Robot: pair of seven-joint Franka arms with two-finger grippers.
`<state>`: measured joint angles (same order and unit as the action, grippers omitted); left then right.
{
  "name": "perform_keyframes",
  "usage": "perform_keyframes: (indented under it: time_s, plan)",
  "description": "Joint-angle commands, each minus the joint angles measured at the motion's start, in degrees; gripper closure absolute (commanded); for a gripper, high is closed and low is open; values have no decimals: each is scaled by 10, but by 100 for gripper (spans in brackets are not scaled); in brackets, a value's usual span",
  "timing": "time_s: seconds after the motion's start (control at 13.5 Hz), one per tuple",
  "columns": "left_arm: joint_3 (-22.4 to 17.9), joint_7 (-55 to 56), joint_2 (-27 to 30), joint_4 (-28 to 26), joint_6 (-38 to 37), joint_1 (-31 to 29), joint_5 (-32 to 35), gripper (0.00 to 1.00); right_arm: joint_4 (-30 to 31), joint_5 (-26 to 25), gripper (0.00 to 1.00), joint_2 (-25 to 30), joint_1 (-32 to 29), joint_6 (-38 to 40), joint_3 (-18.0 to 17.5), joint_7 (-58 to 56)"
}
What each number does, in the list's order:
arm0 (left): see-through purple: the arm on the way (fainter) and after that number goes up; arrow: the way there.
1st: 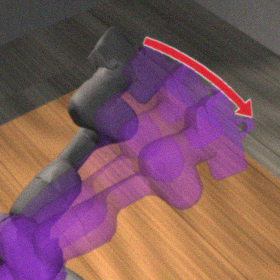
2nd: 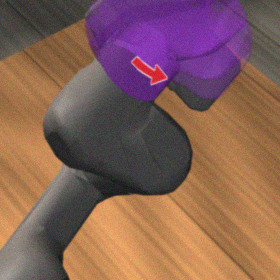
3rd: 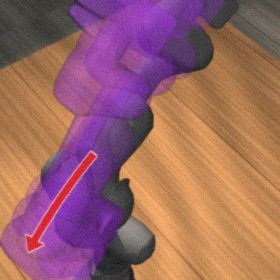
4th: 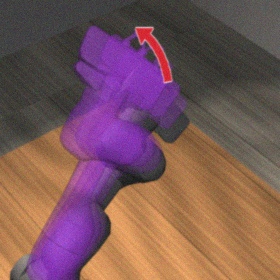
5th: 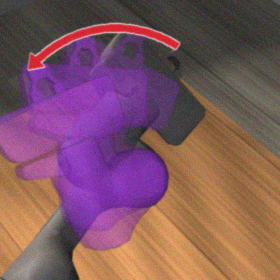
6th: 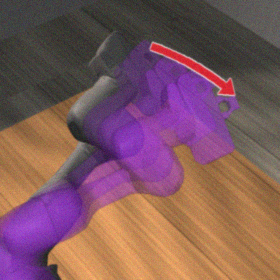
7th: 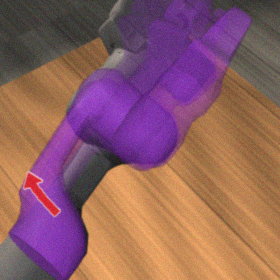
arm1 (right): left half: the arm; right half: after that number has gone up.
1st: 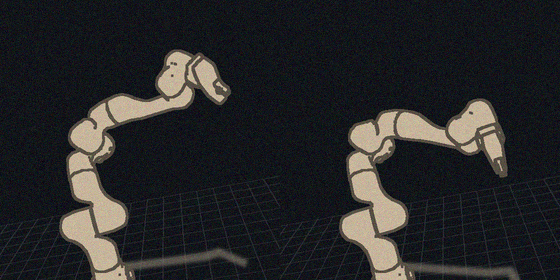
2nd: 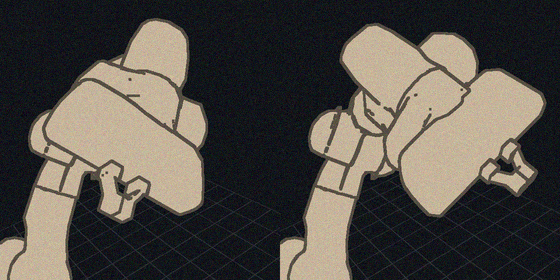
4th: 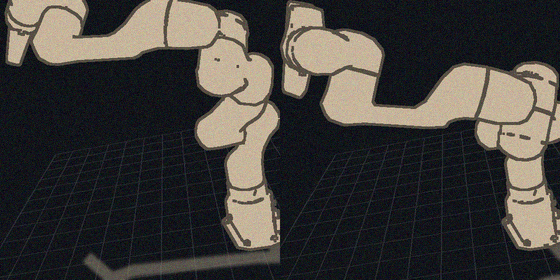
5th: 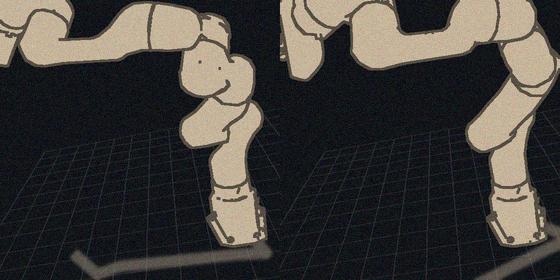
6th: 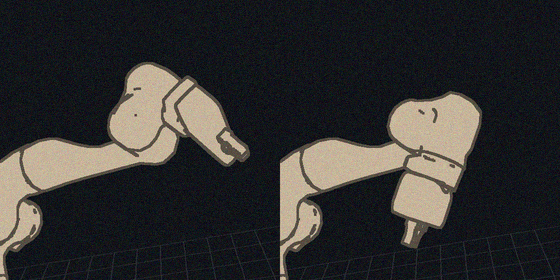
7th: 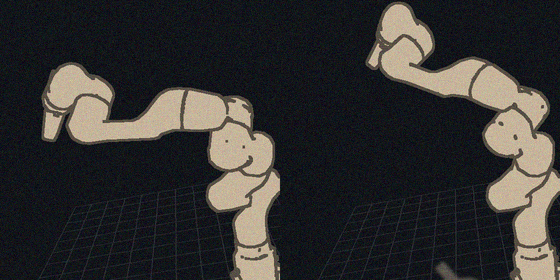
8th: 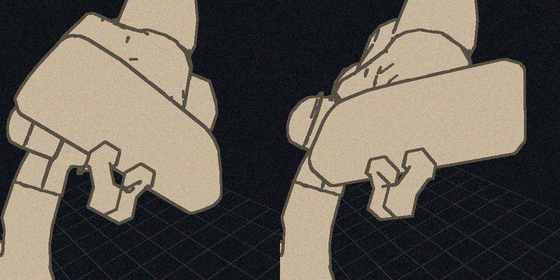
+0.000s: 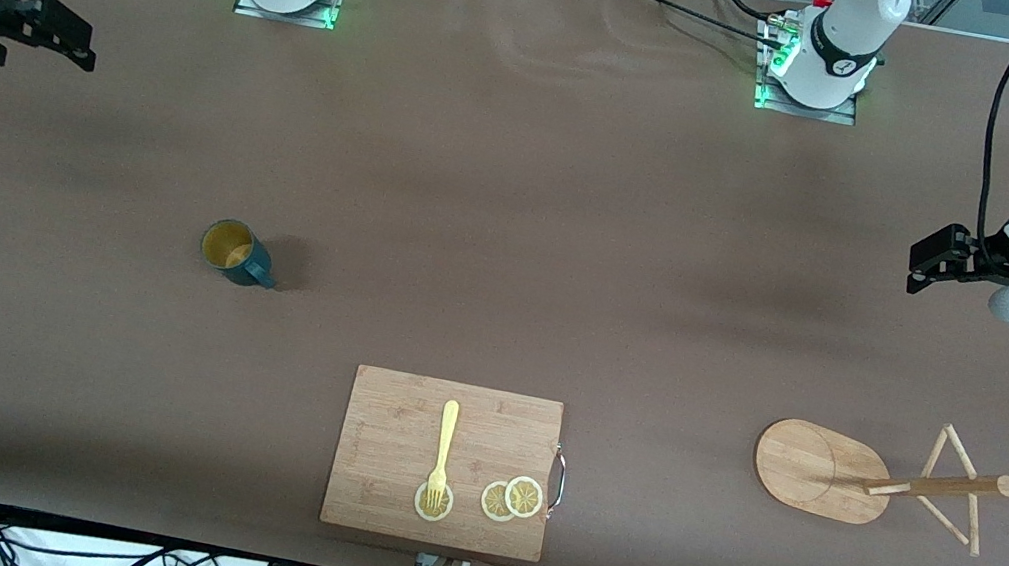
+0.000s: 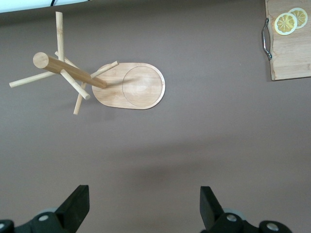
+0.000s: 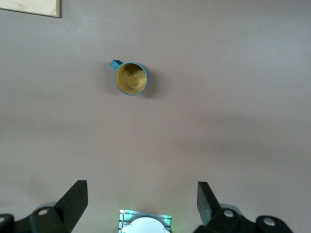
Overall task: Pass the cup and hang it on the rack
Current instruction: 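Reach the right gripper toward the teal mug, then close the right gripper on the teal mug's rim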
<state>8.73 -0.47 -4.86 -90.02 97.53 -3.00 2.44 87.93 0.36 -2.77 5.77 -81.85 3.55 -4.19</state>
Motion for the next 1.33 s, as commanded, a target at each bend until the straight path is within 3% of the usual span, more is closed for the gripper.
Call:
perform_keyframes:
  time_s: [0.0, 0.22, 0.37, 0.96, 1.26]
  plan:
    - [1, -9, -3, 13, -8, -2, -6, 0, 1, 10, 0, -20, -3, -16, -1, 8]
    - [2, -8, -4, 13, -8, -2, -6, 0, 14, 4, 0, -54, 4, -37, -5, 11]
    - [2, -7, -4, 13, -8, -2, -7, 0, 43, -1, 0, -85, 6, -82, -6, 71]
    - [2, -6, -4, 13, -8, 1, -8, 0, 257, 7, 0, -100, 2, -335, -2, 106]
    - [2, -7, -4, 13, -8, 1, -8, 0, 273, 20, 1, -151, -10, -420, -1, 107]
